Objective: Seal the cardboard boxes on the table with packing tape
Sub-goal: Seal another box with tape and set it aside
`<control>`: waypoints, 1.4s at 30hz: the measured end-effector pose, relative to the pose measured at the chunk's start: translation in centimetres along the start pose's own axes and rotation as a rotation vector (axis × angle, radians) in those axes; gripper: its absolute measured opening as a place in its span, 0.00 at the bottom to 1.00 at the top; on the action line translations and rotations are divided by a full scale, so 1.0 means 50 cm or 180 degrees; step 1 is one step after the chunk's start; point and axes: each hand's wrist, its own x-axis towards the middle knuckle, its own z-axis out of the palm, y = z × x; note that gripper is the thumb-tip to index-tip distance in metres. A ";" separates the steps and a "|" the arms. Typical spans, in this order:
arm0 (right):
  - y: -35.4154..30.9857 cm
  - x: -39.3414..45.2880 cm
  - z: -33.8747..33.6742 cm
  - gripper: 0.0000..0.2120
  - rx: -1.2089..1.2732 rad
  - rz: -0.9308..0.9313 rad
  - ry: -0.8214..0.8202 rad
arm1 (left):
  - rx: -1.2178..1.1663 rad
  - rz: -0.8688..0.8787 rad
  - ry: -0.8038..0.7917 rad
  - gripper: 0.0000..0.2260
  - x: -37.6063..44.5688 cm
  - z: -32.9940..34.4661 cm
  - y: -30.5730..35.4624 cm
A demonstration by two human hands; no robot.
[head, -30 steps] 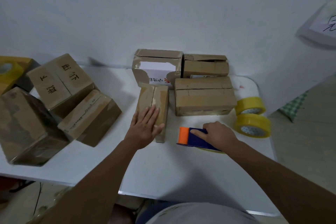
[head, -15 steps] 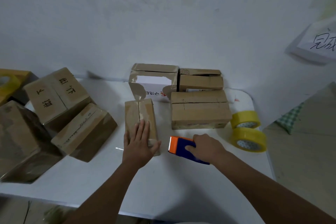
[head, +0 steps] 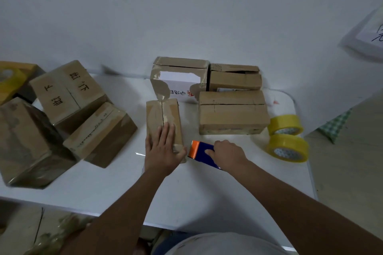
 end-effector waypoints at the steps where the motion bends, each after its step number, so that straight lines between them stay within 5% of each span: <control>1: -0.007 0.006 0.000 0.21 -0.0001 0.0005 -0.0016 | -0.0010 0.0001 0.0013 0.39 -0.001 0.000 -0.001; 7: 0.065 0.029 -0.032 0.19 -0.0271 0.0593 -0.0215 | -0.0096 -0.0030 0.0037 0.39 -0.002 -0.001 -0.005; 15: 0.034 0.027 0.069 0.14 0.0924 0.0577 0.0073 | -0.0450 -0.0041 -0.0243 0.37 0.005 -0.015 -0.016; 18: 0.010 0.029 0.085 0.12 0.1043 0.0412 0.0596 | -0.0713 -0.0049 -0.0397 0.33 0.010 -0.023 -0.018; 21: -0.058 0.030 0.072 0.05 0.3130 0.0292 0.0437 | -0.0696 -0.0039 -0.0537 0.26 0.016 -0.024 -0.024; 23: -0.091 0.037 0.072 0.07 0.3569 0.0201 0.0158 | -0.0733 -0.0006 -0.0660 0.24 0.019 -0.025 -0.028; 26: -0.114 0.044 0.074 0.13 0.3336 -0.0153 -0.0162 | -0.0821 0.0051 -0.0742 0.24 0.021 -0.030 -0.033; 33: -0.105 0.060 0.097 0.06 0.3137 0.0138 0.0097 | -0.0830 0.0161 -0.0710 0.25 0.016 -0.030 -0.032; 42: -0.137 0.096 0.085 0.09 0.2298 0.0003 0.0181 | -0.0402 0.0499 -0.0693 0.35 0.011 -0.024 -0.041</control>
